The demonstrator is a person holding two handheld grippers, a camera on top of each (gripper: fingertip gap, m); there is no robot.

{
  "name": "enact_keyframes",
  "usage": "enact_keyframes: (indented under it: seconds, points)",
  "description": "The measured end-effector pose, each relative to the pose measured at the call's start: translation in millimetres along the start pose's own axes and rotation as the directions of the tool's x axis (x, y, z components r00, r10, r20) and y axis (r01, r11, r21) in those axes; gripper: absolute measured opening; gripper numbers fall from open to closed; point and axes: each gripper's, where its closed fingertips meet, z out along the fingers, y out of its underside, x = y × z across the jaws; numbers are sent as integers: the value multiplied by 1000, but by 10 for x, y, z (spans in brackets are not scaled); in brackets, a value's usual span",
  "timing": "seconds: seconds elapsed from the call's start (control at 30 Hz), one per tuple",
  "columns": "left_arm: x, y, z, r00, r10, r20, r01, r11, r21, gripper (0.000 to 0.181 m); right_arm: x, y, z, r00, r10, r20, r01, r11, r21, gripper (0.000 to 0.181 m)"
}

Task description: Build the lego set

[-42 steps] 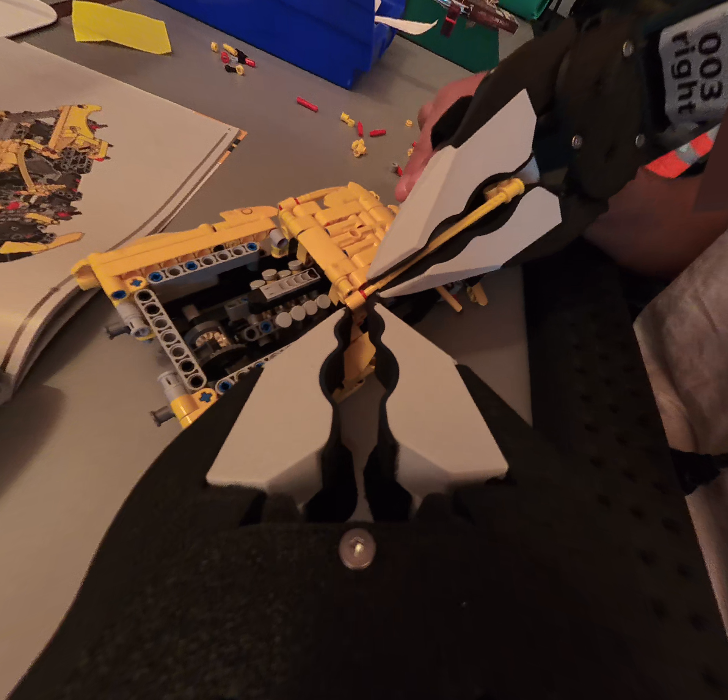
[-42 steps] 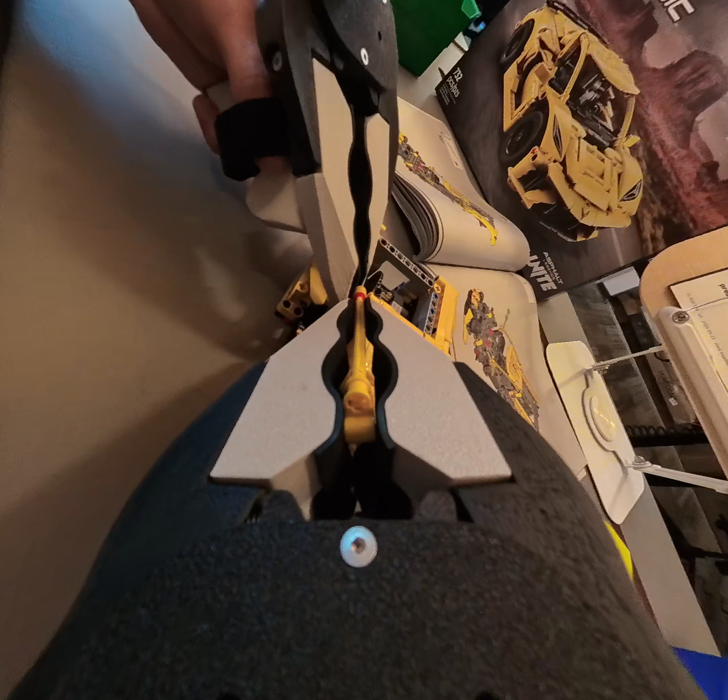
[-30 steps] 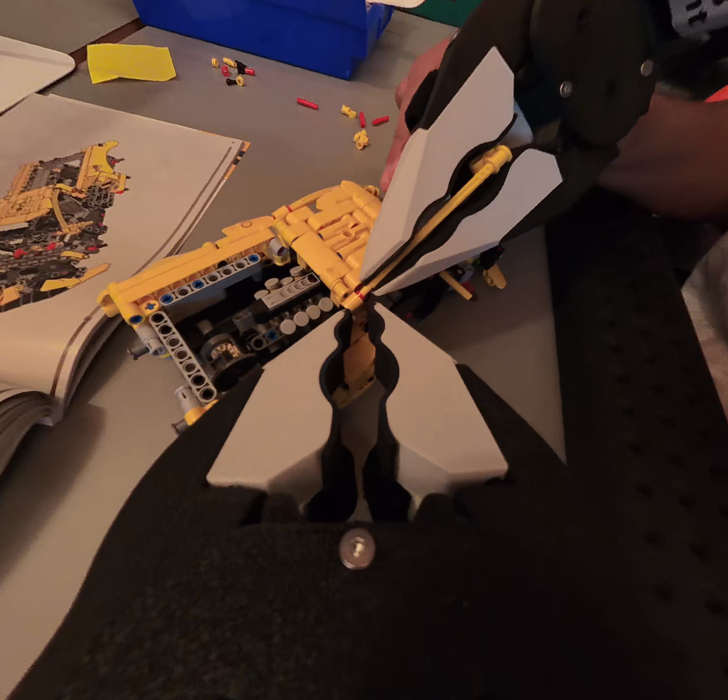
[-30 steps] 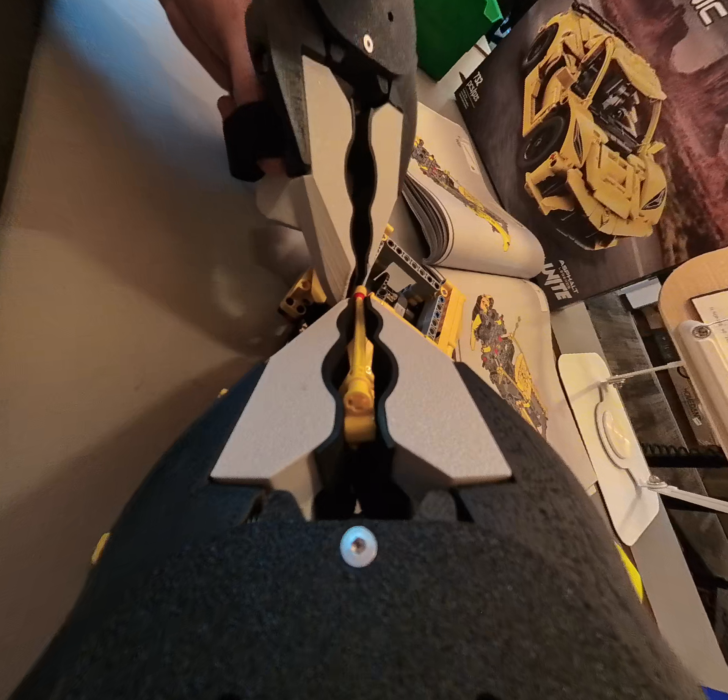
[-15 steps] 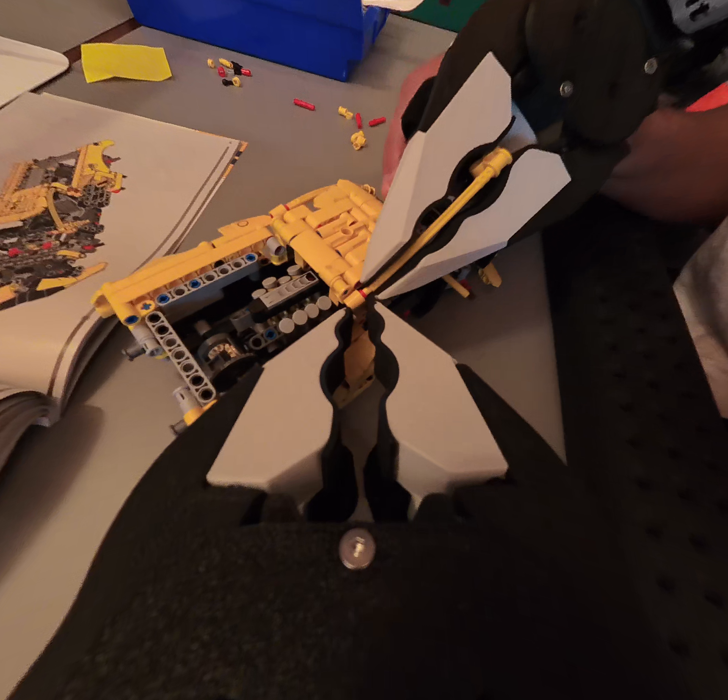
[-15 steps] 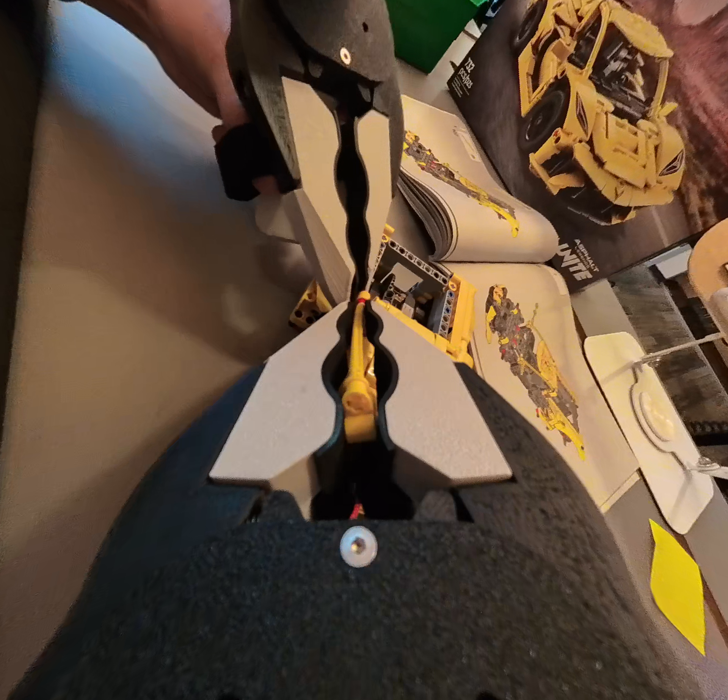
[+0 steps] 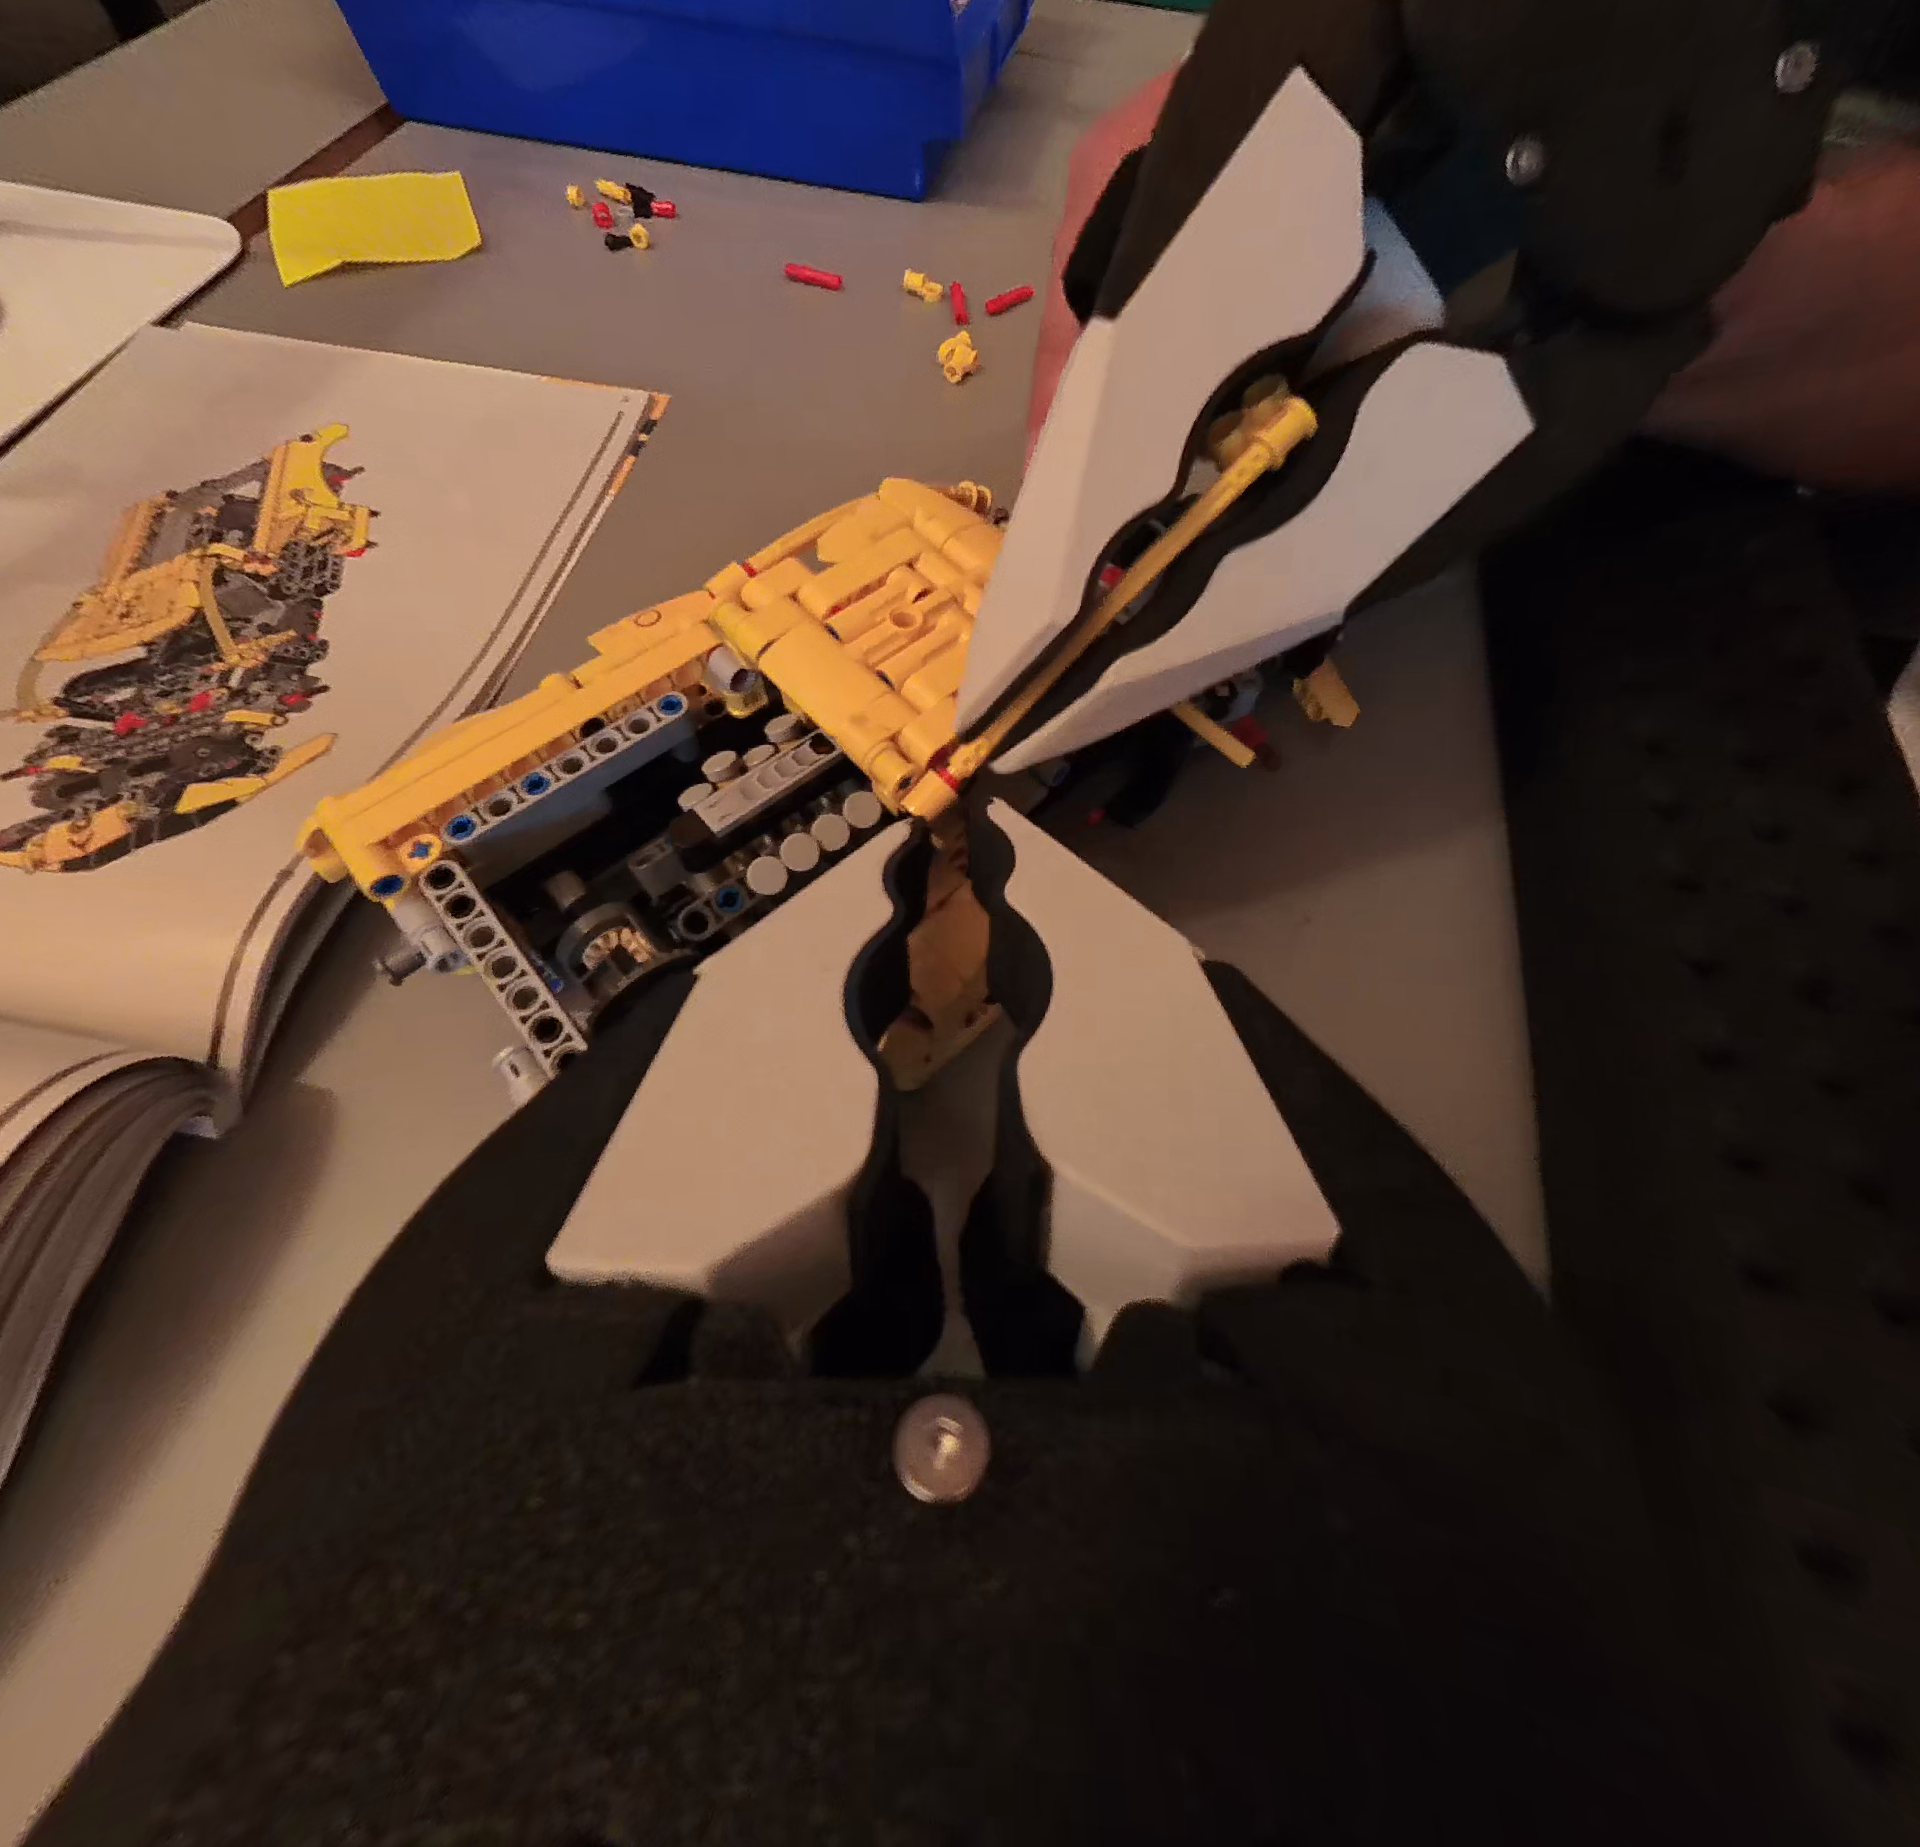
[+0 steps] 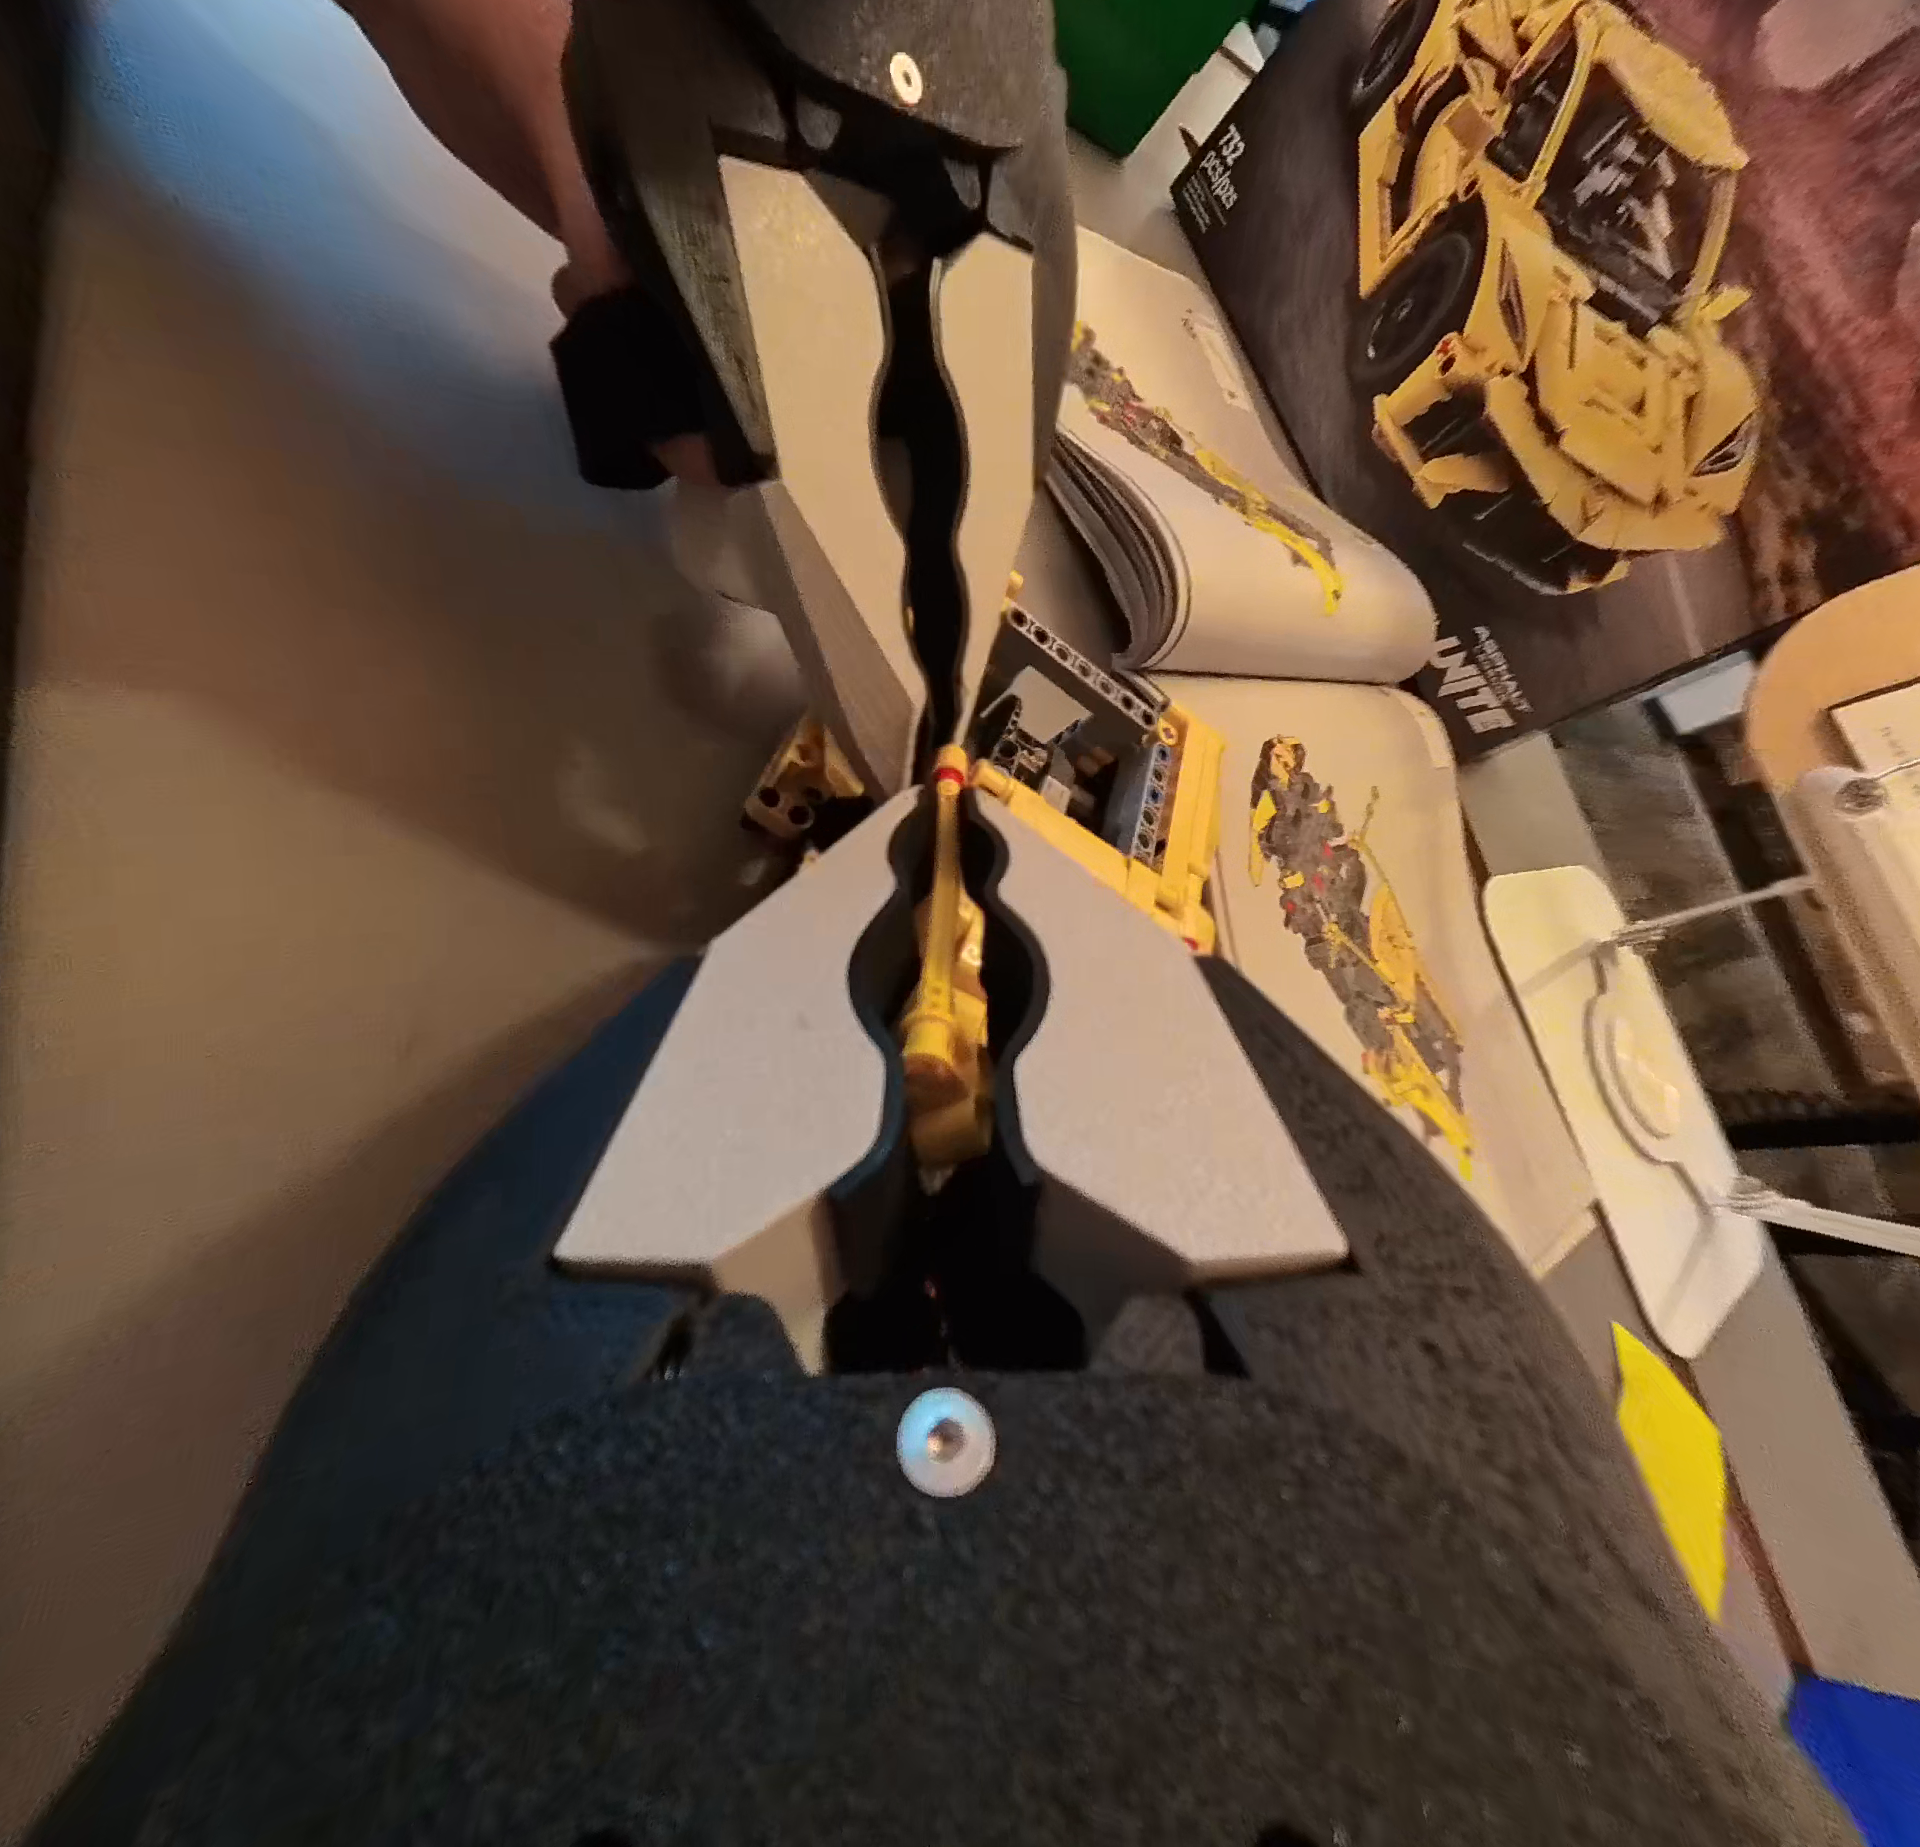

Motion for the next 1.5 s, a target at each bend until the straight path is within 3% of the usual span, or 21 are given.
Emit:
enact_keyframes:
  seconds: [0.23,0.43,0.5,0.63,0.8,1.17,1.27,1.37,1.5]
  points:
    - [7,1,8,991,123,54,-121,992,-32,6,-20,3,11,1000,3,2,-3,1000,-5,3]
    - [17,-3,13,1000,-14,-24,14,1000,18,7,-21,-11,-9,978,205,43,-205,979,2,5]
    - [20,-6,17,1000,-5,-11,5,1000,15,7,4,-10,-107,964,265,24,-266,964,15,23]
    - [20,-6,17,1000,-9,9,9,1000,22,8,73,74,-435,926,377,-18,-376,926,29,29]
    - [21,-6,17,1000,-7,20,6,1000,31,8,3,177,-694,934,350,-74,-353,935,-34,18]
    - [19,-6,13,999,-18,36,16,999,43,8,-90,174,-673,952,250,-174,-274,953,-129,13]
    - [15,-9,15,999,-24,44,22,998,52,8,-207,263,-636,899,421,-123,-437,882,-176,12]
    - [14,-10,16,998,-22,50,20,998,56,8,-436,286,-550,723,690,-4,-675,707,-210,9]
    - [5,-7,12,997,-11,71,8,999,52,8,-461,245,-531,666,746,3,-738,660,-140,9]
